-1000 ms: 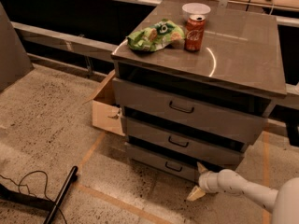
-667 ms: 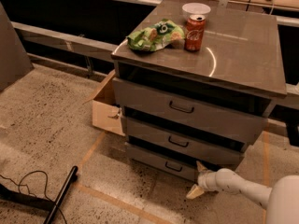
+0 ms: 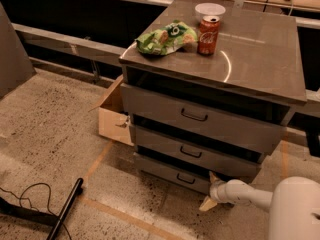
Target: Open bottom drawer
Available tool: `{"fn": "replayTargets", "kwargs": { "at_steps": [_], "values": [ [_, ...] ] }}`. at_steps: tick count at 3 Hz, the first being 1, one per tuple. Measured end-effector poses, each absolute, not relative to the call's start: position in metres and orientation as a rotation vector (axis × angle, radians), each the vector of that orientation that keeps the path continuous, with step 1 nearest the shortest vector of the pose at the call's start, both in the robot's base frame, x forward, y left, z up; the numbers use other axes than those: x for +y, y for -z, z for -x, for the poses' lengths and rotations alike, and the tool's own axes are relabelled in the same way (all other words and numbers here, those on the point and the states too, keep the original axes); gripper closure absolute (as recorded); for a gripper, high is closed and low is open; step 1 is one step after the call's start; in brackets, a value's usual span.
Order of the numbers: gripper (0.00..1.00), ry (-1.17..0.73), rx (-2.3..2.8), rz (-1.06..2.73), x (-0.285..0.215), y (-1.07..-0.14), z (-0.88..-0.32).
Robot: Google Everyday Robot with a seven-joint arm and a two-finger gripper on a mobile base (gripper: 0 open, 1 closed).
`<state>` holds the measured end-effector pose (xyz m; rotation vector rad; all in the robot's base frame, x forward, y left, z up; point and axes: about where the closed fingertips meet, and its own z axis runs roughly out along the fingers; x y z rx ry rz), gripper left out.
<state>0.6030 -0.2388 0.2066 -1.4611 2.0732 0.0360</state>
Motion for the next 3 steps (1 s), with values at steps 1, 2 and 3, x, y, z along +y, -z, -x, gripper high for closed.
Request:
{"fn": "replayTargets", "kwargs": {
  "at_steps": [1, 2, 3],
  "values": [
    [0.24, -0.027, 2.082, 1.462, -0.240, -0.196, -0.609],
    [0.47, -0.032, 2.087, 1.464, -0.239, -0.190, -0.609],
    [0.70, -0.080, 2.107, 1.475, -0.236, -0.188, -0.595]
  ]
}}
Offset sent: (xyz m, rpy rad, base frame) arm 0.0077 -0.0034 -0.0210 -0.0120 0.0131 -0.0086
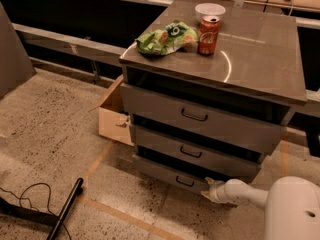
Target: Open bottom drawer
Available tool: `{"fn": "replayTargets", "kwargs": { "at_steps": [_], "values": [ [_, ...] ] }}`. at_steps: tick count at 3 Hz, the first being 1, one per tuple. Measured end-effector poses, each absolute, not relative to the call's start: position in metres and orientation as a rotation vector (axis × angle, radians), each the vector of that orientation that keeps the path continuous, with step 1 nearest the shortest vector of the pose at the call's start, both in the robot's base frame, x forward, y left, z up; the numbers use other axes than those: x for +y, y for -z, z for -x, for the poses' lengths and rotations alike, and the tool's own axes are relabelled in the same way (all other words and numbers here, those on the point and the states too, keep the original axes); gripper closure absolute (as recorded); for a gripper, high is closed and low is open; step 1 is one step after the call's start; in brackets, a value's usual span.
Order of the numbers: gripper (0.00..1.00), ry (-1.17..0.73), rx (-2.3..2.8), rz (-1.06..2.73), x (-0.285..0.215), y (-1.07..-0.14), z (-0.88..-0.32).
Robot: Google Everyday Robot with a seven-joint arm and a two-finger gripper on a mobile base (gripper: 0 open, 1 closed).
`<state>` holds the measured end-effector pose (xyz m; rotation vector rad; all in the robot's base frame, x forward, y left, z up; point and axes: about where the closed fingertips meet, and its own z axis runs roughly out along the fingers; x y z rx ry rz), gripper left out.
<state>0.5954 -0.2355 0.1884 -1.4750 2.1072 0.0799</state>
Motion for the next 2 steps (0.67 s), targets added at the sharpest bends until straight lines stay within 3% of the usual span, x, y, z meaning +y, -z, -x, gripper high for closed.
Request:
{"fn": "replayTargets", "kwargs": {
  "at_steps": [1, 2],
  "values": [
    [0.93, -0.090, 2.113, 1.472, -0.2352, -0.1894, -0.5928],
    [0.93, -0.090, 2.113, 1.472, -0.2352, -0.1903, -0.5927]
  ]
}}
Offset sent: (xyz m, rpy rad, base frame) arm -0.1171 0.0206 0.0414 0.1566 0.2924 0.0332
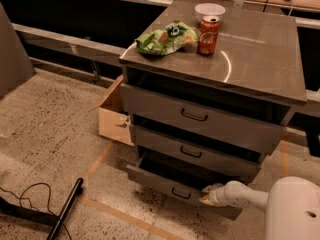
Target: Open bottom drawer
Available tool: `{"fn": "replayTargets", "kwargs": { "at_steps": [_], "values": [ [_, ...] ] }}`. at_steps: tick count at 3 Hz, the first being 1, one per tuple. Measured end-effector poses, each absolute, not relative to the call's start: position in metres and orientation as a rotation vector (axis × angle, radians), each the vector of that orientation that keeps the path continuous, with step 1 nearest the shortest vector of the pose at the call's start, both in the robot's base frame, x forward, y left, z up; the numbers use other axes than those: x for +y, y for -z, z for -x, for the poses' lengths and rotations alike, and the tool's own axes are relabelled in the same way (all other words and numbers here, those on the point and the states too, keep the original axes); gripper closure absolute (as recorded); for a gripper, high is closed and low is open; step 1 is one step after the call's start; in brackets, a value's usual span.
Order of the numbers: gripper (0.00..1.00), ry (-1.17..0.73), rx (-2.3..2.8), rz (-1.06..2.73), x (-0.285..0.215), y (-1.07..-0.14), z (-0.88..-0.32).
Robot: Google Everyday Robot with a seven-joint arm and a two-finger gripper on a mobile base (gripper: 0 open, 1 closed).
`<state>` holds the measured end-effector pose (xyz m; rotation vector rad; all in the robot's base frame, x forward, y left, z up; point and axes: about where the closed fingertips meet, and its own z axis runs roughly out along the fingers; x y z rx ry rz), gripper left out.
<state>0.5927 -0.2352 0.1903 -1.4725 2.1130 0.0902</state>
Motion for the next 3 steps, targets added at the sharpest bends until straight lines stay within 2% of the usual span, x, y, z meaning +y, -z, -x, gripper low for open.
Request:
{"fn": "replayTargets", "kwargs": {
  "at_steps": [1, 3],
  "values": [
    [0.69, -0.090, 2.113, 1.472, -0.235, -0.191, -0.593],
    [0.23, -0.268, 2.177, 1.459, -0.223, -0.223, -0.545]
  ]
}}
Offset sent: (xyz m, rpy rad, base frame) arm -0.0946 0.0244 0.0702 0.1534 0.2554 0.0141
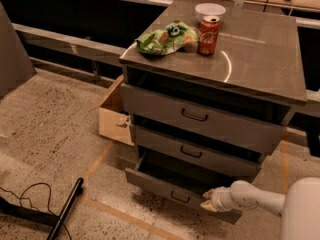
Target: Open bottom drawer
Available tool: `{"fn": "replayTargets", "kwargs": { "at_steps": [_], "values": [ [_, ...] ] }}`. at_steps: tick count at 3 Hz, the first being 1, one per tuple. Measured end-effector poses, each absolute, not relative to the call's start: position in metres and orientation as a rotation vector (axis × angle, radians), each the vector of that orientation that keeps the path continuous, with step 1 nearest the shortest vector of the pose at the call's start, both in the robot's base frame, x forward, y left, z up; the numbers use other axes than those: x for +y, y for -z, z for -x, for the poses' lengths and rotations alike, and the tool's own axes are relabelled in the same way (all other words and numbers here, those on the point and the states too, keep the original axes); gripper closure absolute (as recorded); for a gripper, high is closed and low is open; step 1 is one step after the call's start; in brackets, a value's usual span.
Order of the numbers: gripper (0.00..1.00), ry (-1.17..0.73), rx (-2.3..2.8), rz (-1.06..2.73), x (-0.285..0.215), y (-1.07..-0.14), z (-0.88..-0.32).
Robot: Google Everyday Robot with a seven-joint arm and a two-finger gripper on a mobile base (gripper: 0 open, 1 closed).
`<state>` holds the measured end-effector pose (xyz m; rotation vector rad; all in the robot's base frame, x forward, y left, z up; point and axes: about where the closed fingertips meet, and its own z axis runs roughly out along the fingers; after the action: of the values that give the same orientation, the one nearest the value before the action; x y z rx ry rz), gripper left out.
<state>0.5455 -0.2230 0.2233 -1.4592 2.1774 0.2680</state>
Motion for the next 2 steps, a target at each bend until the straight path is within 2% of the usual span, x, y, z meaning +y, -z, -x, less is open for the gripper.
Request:
{"fn": "replayTargets", "kwargs": {
  "at_steps": [1, 2],
  "values": [
    [0.22, -0.350, 2.194, 1.452, -0.218, -0.244, -0.525],
    [0.45, -0.383, 2.204, 1.441, -0.217, -0.257, -0.518]
  ]
}}
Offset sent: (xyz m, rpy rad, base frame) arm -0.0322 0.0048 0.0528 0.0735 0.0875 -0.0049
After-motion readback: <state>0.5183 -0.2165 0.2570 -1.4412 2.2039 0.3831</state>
